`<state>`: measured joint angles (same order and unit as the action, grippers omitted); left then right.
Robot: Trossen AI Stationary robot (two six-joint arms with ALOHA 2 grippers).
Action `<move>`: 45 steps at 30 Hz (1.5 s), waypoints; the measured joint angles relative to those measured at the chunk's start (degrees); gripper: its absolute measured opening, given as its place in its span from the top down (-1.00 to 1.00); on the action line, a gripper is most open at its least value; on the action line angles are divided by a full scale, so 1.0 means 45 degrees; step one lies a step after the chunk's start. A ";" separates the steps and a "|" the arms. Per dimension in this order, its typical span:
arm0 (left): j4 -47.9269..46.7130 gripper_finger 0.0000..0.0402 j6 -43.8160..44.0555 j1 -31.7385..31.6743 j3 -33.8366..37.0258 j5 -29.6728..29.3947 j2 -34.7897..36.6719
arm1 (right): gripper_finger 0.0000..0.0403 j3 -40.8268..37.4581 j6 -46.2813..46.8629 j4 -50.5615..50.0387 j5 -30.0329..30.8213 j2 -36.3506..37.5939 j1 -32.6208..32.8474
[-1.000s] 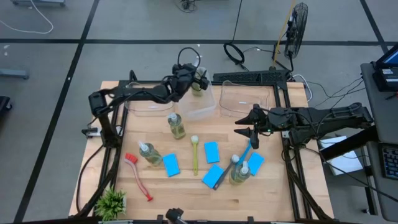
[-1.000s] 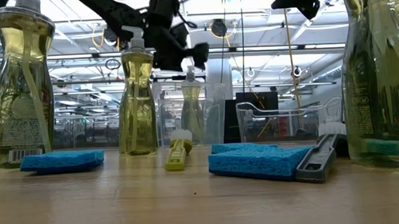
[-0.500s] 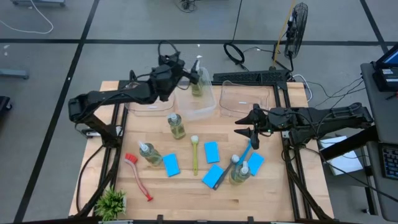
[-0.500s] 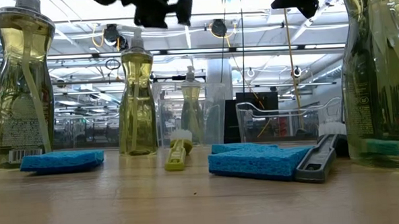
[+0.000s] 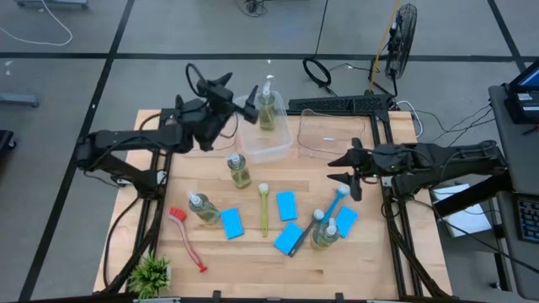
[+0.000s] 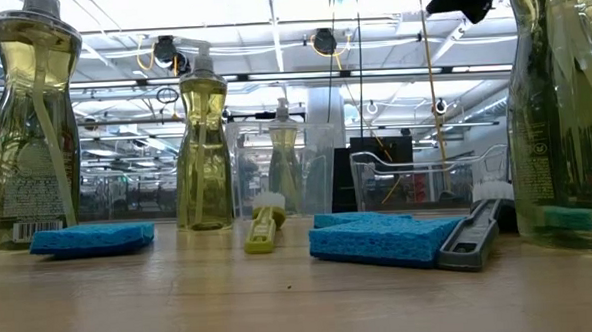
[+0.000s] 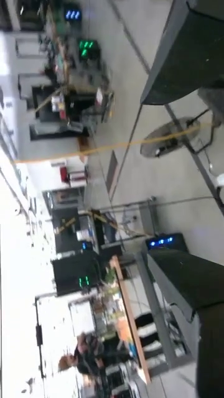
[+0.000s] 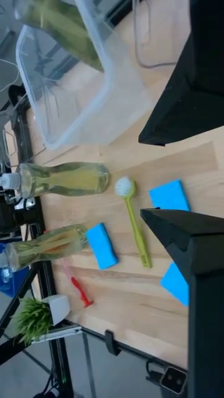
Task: Pick & Place Kitchen Sink Supplies
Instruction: Put the liquid dishwashing soap into the middle transparent bin
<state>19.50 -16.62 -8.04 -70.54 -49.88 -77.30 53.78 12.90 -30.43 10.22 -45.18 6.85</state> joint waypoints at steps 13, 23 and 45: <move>-0.4853 -0.95 0.2157 0.2324 -0.1506 -0.0587 0.0273 | 0.17 -0.0859 -0.0452 -0.0067 -0.0661 0.2450 0.0000; -0.8324 -0.95 0.4990 0.2999 -0.2982 -0.0459 0.0309 | 0.17 -0.2981 0.0220 0.1346 -0.0675 0.3964 -0.0005; -1.3954 -0.95 1.0599 0.3203 -0.2977 0.2081 0.0050 | 0.17 -0.3682 0.0647 0.2242 -0.0631 0.5113 -0.0001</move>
<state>-43.30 31.07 6.37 -83.94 -40.52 -77.07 37.21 15.81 -20.34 7.38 -22.17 6.85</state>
